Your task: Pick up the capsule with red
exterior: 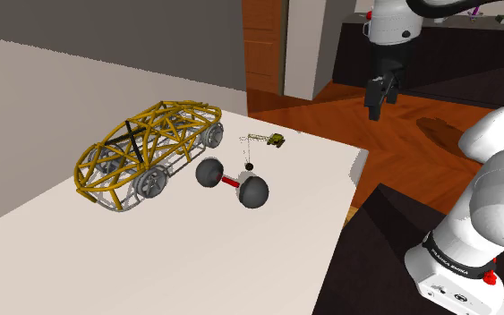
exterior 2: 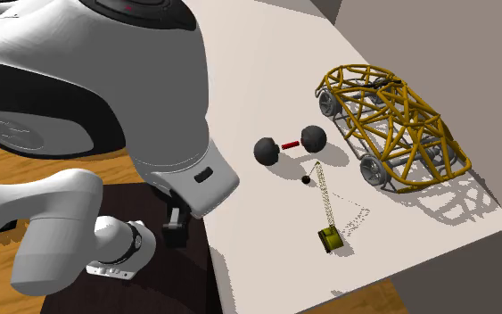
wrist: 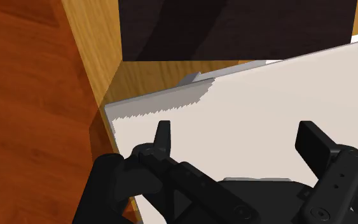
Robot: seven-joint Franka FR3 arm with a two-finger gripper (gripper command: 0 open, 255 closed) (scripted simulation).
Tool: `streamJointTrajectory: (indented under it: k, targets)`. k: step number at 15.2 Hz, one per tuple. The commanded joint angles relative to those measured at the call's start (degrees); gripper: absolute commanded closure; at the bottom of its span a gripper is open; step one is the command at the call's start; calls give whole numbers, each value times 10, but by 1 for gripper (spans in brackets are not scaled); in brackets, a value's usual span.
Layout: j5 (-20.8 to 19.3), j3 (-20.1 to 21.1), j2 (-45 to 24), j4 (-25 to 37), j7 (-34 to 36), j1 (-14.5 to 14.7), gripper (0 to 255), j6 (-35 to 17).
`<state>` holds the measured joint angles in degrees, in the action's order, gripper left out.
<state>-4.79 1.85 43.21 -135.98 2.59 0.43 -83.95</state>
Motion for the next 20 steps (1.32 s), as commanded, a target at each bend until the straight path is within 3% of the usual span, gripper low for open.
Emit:
streamJointTrajectory:
  k: [1,10,20]
  targets:
    - [0,0,0,0,0,0,0,0]
    - [39,46,-132,3,36,31,0,-147]
    - [48,95,-311,73,74,58,0,-279]
